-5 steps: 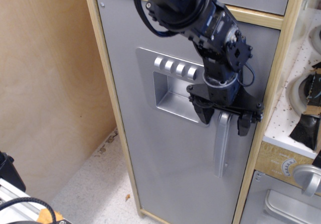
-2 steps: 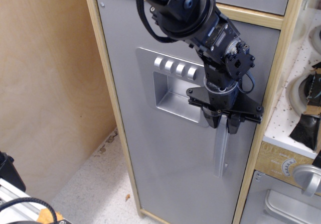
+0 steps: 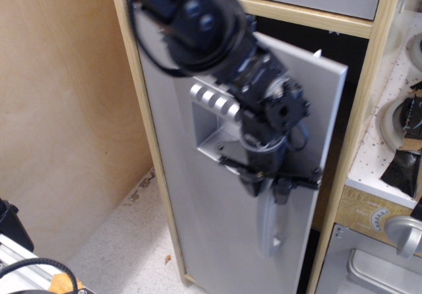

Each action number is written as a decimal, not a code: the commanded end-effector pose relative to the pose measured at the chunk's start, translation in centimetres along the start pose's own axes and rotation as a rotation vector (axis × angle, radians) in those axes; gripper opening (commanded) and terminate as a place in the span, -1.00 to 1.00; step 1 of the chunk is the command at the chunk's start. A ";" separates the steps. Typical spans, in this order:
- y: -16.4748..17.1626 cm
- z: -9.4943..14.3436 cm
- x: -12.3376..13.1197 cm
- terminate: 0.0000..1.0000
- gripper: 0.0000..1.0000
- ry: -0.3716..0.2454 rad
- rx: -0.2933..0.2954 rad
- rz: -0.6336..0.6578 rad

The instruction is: Open fridge

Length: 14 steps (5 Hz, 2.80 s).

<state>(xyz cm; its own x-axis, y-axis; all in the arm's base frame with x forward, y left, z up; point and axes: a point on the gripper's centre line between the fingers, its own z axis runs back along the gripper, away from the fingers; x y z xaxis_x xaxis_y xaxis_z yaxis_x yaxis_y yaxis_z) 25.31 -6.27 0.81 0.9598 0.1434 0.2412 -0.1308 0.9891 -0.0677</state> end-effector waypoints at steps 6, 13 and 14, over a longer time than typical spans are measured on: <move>-11.8 5.2 0.7 -1.00 1.00 0.041 -0.132 -0.288; -6.7 6.7 0.8 -1.00 1.00 0.134 0.005 -0.245; -5.6 7.1 -1.3 -1.00 1.00 0.134 0.019 -0.200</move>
<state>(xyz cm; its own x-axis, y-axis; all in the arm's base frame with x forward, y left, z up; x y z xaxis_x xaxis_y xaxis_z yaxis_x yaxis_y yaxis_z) 22.13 -11.05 6.33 0.9962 -0.0512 0.0705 0.0512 0.9987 0.0020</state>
